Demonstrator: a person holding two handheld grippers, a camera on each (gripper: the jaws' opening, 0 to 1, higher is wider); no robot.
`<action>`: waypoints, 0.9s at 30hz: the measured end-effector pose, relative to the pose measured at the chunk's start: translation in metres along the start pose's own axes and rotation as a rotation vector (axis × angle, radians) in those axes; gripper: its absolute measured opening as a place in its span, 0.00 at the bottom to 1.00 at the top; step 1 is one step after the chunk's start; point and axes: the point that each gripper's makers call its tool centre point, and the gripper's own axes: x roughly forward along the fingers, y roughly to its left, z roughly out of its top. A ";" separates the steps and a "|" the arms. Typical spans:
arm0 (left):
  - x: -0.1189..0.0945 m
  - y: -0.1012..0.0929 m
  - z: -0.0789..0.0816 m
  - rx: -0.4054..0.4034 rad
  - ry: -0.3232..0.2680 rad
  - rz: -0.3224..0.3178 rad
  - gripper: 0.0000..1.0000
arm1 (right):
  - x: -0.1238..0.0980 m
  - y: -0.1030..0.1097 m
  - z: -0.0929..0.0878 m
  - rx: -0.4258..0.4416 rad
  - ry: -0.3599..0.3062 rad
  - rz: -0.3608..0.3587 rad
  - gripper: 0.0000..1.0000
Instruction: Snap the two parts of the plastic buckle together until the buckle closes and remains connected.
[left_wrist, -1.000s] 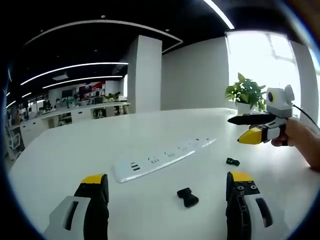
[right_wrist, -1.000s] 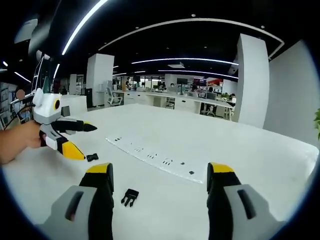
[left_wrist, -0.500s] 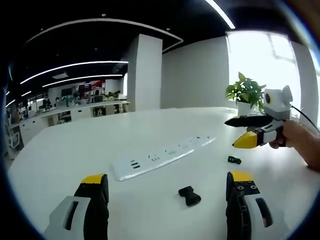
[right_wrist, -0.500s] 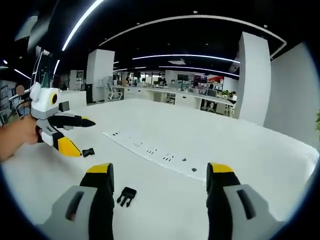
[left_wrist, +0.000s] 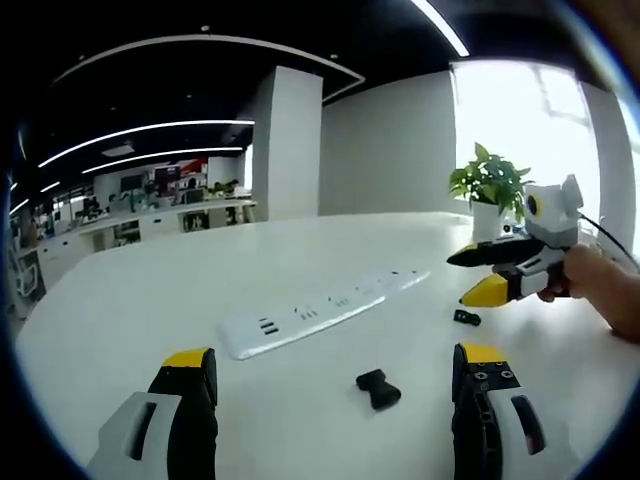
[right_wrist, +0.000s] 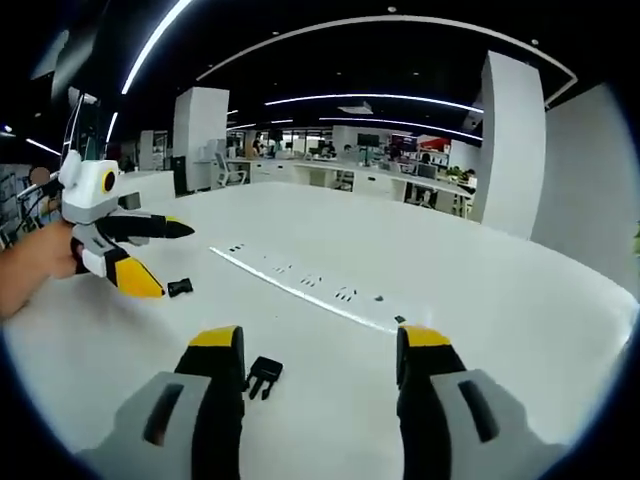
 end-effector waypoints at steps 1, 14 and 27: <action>0.000 0.000 0.000 0.000 0.001 0.000 1.00 | -0.001 0.003 0.001 -0.008 0.000 0.009 0.55; -0.004 -0.004 -0.003 -0.044 0.022 -0.035 0.68 | -0.005 -0.011 0.002 -0.040 0.002 -0.020 0.51; -0.003 -0.008 -0.007 0.008 0.056 -0.036 0.60 | -0.005 -0.010 -0.001 -0.021 0.018 -0.019 0.47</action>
